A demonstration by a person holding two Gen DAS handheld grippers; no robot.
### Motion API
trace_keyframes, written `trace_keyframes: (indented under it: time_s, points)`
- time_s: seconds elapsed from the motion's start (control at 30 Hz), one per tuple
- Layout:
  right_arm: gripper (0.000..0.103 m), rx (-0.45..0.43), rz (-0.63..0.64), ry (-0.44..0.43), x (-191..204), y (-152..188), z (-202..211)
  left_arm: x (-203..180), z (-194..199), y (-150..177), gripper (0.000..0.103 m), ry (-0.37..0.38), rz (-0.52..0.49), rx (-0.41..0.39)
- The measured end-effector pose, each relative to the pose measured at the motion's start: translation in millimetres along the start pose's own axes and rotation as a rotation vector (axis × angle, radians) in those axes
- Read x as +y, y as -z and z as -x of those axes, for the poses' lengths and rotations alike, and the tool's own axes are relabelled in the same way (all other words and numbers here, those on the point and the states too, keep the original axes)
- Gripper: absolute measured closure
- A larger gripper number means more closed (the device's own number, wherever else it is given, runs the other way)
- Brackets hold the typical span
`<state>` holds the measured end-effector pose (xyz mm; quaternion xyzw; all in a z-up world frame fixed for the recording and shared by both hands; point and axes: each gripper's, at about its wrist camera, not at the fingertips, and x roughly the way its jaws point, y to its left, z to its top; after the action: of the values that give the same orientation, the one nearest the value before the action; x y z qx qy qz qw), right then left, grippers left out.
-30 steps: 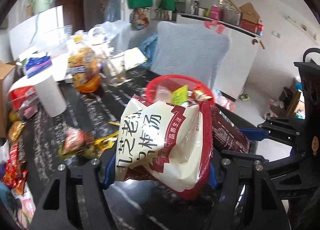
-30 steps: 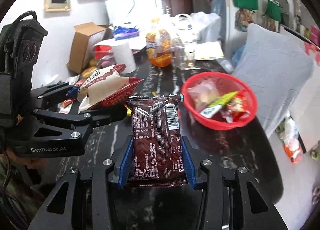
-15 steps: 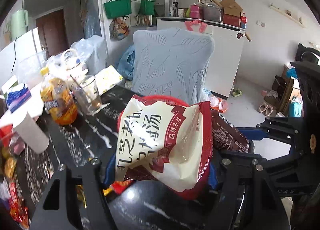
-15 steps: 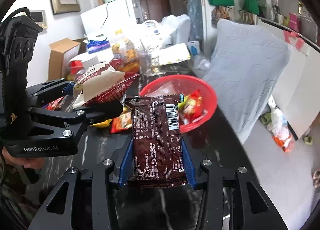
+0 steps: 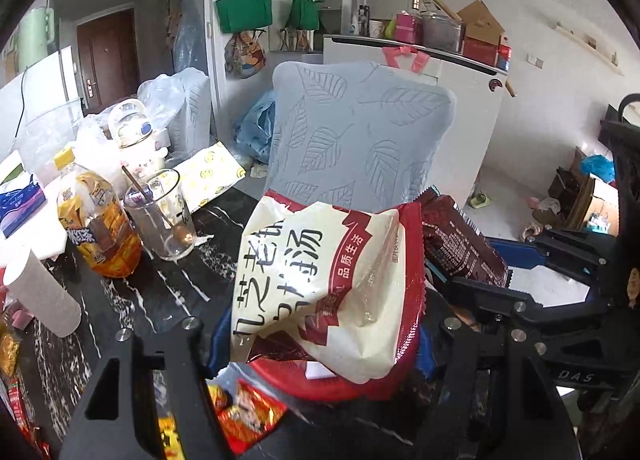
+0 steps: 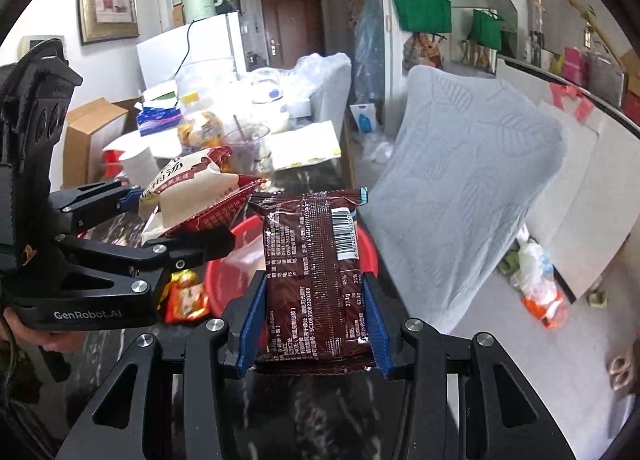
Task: Organize snacks
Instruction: 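Carry the brown bag with the right tool while the left tool carries the white-red bag to the basket, then lower both bags into the red basket and open both tools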
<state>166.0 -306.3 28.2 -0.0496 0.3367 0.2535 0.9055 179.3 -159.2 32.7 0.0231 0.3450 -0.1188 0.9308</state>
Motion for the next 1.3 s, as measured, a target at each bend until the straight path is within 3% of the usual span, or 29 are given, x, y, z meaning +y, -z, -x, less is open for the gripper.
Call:
trace_keyframes:
  time_s: [0.37,0.73,0.83,0.93,1.13,1.3]
  points:
    - [0.058,-0.001,0.003,-0.019,-27,-31,-43,15,-47,-18,0.035,-0.022,-0.024,0.052]
    - [0.058,0.062,0.043,0.009,-27,-34,-81,18,-79,8,0.034,0.032,-0.030,0.160]
    - [0.058,0.084,0.037,0.001,-28,-32,-85,19,-77,11,0.033,0.031,-0.034,0.148]
    - [0.058,0.089,0.044,0.012,-28,-32,-84,17,-73,11,0.024,0.000,-0.051,0.137]
    - [0.058,0.091,0.048,0.025,-29,-36,-82,15,-64,13,0.024,0.001,-0.066,0.125]
    - [0.058,0.110,0.064,0.024,-25,-36,-86,19,-49,12,0.024,-0.042,-0.056,0.096]
